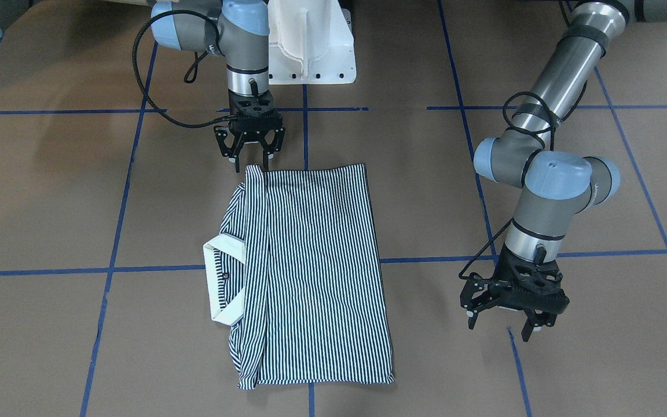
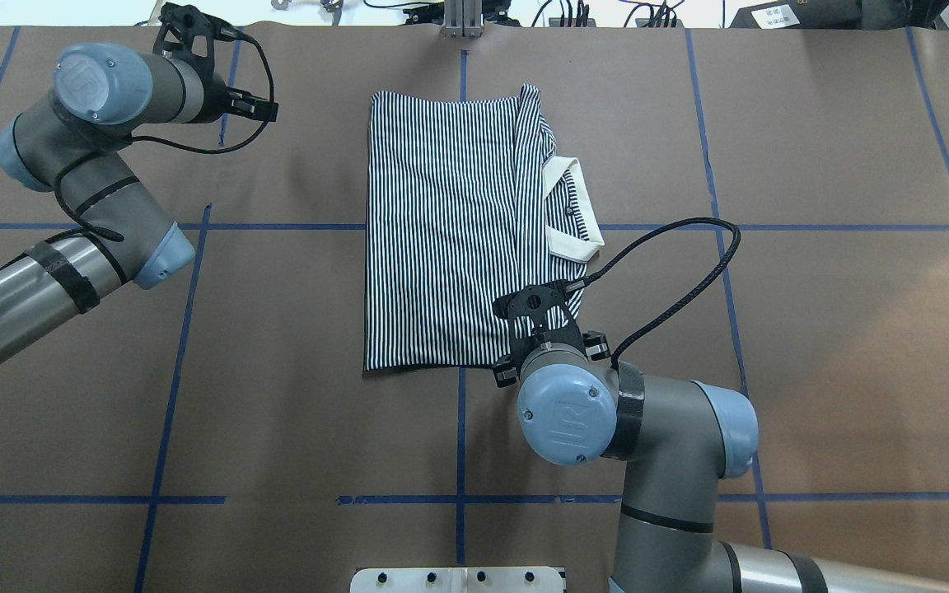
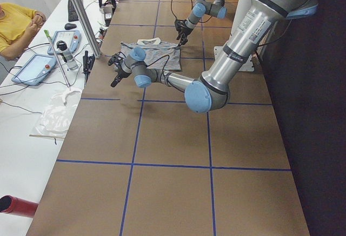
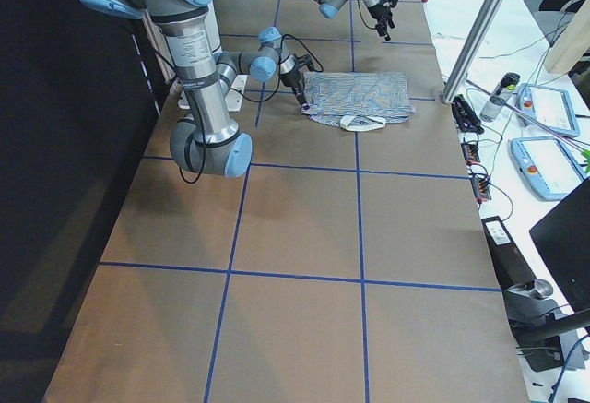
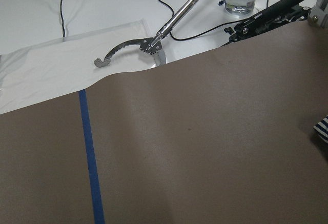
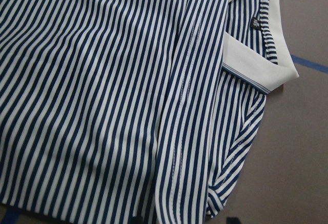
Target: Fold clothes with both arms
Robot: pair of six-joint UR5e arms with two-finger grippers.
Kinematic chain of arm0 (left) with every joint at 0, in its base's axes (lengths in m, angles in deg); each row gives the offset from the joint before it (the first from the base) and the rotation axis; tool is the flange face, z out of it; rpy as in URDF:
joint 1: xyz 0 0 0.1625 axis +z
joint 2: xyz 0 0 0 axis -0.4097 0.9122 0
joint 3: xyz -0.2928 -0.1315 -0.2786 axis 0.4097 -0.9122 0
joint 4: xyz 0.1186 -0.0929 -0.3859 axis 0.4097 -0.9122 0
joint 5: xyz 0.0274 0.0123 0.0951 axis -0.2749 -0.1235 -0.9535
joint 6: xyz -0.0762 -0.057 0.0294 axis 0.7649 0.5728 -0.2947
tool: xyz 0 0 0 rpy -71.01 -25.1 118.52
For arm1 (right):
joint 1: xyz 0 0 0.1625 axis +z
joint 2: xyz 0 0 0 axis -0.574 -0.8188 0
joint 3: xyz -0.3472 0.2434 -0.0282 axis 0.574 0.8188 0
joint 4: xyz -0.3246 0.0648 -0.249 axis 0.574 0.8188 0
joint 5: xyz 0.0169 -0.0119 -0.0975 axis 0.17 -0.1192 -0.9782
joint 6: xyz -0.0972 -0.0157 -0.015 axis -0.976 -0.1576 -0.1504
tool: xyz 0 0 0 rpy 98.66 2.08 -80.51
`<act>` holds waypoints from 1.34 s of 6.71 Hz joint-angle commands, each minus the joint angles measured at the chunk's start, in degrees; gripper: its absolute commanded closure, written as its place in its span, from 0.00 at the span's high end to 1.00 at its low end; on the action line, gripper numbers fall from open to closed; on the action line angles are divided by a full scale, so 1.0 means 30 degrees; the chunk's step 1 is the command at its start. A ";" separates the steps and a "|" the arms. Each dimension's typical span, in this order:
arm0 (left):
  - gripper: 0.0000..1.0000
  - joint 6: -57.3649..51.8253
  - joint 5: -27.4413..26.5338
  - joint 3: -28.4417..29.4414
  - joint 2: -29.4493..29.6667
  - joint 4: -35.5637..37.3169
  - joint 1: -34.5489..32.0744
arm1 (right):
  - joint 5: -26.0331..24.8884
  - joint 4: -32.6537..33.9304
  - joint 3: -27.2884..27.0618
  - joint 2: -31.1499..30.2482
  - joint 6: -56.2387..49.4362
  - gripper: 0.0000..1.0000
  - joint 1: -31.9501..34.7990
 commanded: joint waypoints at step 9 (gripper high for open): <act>1.00 0.0605 0.0000 -0.0121 0.0004 -0.0058 0.0526 | -0.1325 -0.0131 -0.0512 -0.0798 -0.1588 0.03 0.0319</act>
